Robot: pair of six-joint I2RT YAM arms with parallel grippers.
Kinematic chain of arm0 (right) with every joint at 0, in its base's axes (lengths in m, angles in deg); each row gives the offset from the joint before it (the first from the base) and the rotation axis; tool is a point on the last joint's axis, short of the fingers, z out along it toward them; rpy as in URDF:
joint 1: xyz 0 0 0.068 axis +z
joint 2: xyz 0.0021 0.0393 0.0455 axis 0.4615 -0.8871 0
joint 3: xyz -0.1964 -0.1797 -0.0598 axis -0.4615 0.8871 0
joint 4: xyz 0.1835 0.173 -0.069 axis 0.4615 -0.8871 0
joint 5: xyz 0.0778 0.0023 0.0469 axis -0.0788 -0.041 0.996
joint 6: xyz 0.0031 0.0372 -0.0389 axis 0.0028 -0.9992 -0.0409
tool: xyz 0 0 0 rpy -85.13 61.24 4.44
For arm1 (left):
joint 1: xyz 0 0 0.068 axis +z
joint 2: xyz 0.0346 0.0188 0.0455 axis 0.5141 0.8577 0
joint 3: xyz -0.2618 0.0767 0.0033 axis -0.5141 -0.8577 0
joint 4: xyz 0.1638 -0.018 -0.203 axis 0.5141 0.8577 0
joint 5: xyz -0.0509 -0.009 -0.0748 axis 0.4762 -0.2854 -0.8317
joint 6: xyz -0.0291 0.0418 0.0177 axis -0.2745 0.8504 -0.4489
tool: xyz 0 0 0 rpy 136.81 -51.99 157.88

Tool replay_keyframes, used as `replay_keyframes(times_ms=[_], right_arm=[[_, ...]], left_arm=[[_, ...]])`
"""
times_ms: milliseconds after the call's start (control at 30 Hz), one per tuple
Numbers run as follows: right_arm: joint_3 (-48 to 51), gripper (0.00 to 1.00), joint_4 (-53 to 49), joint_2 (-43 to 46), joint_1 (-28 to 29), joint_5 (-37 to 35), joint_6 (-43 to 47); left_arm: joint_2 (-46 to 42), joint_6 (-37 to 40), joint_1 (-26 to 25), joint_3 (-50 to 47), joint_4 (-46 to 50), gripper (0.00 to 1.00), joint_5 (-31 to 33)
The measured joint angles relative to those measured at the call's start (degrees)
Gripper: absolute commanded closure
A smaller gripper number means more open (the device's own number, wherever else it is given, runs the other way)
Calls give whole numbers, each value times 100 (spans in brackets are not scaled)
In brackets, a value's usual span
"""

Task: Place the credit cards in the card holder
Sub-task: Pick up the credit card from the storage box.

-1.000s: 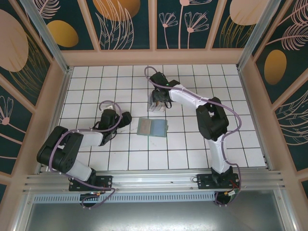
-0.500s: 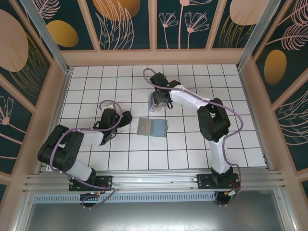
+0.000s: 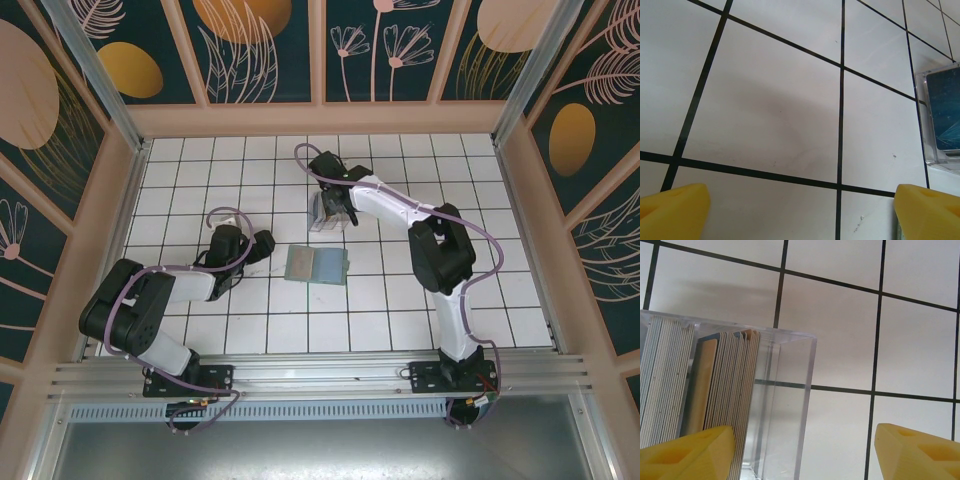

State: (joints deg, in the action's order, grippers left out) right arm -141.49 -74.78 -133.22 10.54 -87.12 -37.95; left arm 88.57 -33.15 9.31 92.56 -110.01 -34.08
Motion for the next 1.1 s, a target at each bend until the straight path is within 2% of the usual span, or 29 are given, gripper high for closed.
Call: replay_keyframes(times_ms=[433,933,1100], right_arm=[[2,24,337,114,-4,713,46],[321,25,461,105,-103,636,20],[321,25,448,105,-83,396,20]], left_arm=[[46,35,0,50,-2,5,-20],[101,70,0,105,2,4,-50],[118,70,0,125,2,4,-57]])
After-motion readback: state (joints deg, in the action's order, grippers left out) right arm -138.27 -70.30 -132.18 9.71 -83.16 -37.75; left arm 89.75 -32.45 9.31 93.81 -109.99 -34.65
